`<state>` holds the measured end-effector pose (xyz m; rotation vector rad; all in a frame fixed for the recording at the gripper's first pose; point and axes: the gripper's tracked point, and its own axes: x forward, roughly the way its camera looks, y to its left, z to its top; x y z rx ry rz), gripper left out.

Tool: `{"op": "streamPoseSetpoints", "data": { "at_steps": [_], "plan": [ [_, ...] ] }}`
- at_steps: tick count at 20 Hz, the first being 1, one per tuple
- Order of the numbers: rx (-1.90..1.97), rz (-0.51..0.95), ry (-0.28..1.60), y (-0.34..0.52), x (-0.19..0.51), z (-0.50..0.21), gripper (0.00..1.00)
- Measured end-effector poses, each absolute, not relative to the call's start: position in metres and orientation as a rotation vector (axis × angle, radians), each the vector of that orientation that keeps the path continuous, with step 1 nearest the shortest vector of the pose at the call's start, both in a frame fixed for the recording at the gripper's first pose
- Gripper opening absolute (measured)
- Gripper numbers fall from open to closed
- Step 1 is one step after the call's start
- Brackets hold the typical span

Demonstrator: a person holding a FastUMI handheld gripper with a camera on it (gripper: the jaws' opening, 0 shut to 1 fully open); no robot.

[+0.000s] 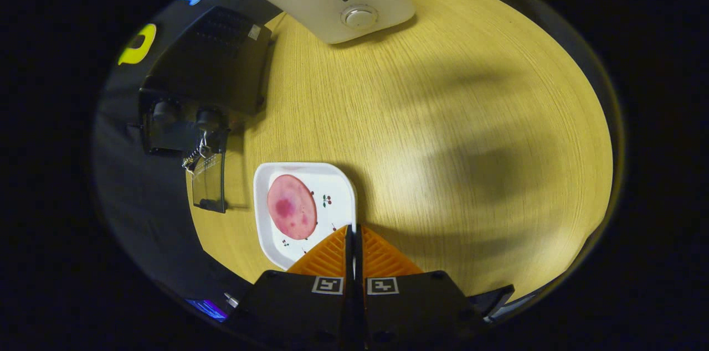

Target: Open the toaster oven, put the food inside, and close the toaster oven door.

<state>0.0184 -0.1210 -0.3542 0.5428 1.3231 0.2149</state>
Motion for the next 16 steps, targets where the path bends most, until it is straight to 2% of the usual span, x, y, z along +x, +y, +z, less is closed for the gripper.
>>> {"op": "streamPoseSetpoints", "data": {
  "at_steps": [9, 16],
  "plan": [
    [0.673, 0.149, 1.151, -0.124, -0.012, -0.296, 0.02],
    [0.816, 0.202, 1.022, -0.084, -0.045, -0.230, 0.02]
  ]
}}
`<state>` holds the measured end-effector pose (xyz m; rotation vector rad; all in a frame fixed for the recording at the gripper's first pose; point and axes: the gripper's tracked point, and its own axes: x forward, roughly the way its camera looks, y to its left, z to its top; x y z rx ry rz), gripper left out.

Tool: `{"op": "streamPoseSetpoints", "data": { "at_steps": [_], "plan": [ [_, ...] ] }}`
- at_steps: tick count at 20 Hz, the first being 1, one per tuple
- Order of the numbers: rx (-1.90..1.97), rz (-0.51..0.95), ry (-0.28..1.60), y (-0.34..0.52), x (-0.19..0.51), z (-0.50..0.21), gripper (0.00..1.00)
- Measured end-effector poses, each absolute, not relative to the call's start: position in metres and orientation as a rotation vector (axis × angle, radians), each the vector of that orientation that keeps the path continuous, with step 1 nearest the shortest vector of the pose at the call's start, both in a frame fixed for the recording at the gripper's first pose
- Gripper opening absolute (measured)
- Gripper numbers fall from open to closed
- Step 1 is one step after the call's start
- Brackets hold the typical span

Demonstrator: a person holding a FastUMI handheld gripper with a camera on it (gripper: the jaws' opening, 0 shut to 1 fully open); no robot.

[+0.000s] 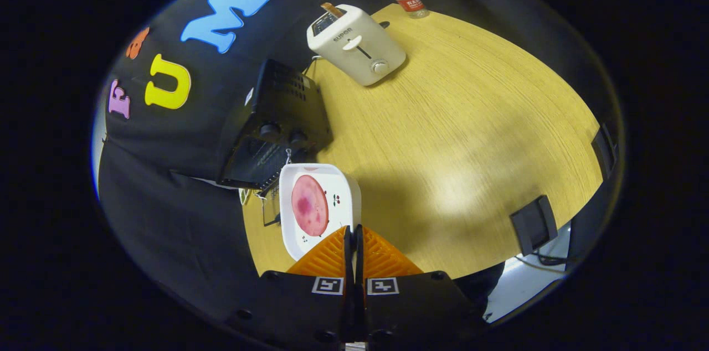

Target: Open the toaster oven, put the food inside, and close the toaster oven door.

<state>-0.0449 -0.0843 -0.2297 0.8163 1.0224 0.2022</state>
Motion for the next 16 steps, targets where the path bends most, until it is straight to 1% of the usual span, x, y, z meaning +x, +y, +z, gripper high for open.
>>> {"op": "streamPoseSetpoints", "data": {
  "at_steps": [6, 10, 14, 16],
  "plan": [
    [0.924, 0.242, 0.963, -0.031, -0.072, -0.191, 0.02],
    [0.955, 0.269, 0.956, 0.011, -0.088, -0.178, 0.02],
    [0.965, 0.305, 0.975, 0.052, -0.095, -0.173, 0.02],
    [0.966, 0.300, 0.971, 0.066, -0.090, -0.171, 0.02]
  ]
}}
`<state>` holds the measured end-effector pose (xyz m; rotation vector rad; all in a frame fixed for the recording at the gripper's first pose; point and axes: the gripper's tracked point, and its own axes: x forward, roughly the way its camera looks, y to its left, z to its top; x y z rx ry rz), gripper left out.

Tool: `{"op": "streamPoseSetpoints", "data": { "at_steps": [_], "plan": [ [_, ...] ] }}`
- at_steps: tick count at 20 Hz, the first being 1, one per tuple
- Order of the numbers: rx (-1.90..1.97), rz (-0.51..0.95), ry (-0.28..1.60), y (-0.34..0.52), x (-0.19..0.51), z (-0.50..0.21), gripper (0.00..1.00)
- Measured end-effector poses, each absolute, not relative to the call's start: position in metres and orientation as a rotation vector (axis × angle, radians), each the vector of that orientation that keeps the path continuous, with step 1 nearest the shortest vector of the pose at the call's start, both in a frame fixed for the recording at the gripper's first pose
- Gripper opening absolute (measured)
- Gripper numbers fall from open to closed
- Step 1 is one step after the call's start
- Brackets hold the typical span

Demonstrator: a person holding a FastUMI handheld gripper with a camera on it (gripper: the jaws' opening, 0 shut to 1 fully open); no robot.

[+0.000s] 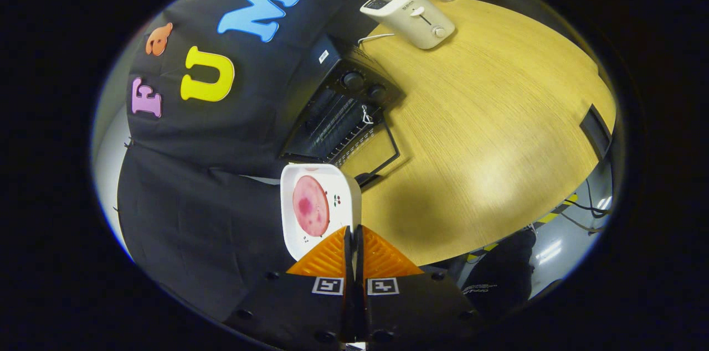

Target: Open the toaster oven, put the food inside, and close the toaster oven door.

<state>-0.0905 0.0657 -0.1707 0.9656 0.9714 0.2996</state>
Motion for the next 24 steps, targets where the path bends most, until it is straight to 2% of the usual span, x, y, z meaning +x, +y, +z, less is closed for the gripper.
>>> {"op": "streamPoseSetpoints", "data": {
  "at_steps": [13, 24],
  "plan": [
    [1.092, 0.226, 0.962, 0.124, 0.007, -0.205, 0.02],
    [1.240, 0.067, 0.914, 0.148, 0.099, -0.268, 0.02]
  ]
}}
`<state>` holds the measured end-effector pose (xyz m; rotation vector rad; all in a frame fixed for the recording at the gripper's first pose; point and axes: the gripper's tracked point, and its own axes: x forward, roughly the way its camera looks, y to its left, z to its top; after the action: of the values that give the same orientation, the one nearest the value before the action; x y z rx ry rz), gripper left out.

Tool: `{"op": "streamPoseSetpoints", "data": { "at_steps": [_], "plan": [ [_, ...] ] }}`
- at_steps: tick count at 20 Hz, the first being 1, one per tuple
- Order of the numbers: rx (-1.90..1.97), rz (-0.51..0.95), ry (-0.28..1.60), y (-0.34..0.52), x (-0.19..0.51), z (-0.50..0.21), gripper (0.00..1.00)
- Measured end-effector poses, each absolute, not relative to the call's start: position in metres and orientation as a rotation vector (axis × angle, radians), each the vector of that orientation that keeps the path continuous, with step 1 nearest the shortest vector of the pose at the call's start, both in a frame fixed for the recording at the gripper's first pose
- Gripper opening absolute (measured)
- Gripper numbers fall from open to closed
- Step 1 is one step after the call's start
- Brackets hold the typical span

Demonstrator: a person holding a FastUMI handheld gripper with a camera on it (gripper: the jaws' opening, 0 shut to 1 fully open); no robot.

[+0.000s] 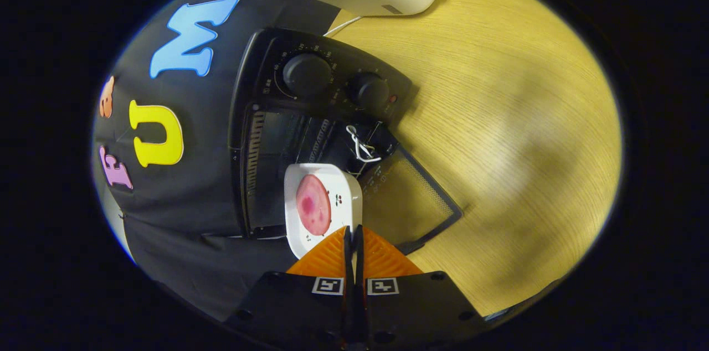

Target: Open the toaster oven, put the food inside, and close the toaster oven door.

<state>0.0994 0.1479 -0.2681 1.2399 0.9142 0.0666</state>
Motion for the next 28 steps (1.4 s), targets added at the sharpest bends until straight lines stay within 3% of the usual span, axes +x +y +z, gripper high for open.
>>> {"op": "streamPoseSetpoints", "data": {
  "at_steps": [16, 23, 26, 28],
  "plan": [
    [1.470, -0.160, 0.639, 0.170, 0.191, -0.271, 0.02],
    [1.522, -0.153, 0.610, 0.185, 0.204, -0.262, 0.03],
    [1.562, -0.100, 0.599, 0.194, 0.203, -0.251, 0.11],
    [1.566, -0.074, 0.586, 0.195, 0.196, -0.240, 0.25]
  ]
}}
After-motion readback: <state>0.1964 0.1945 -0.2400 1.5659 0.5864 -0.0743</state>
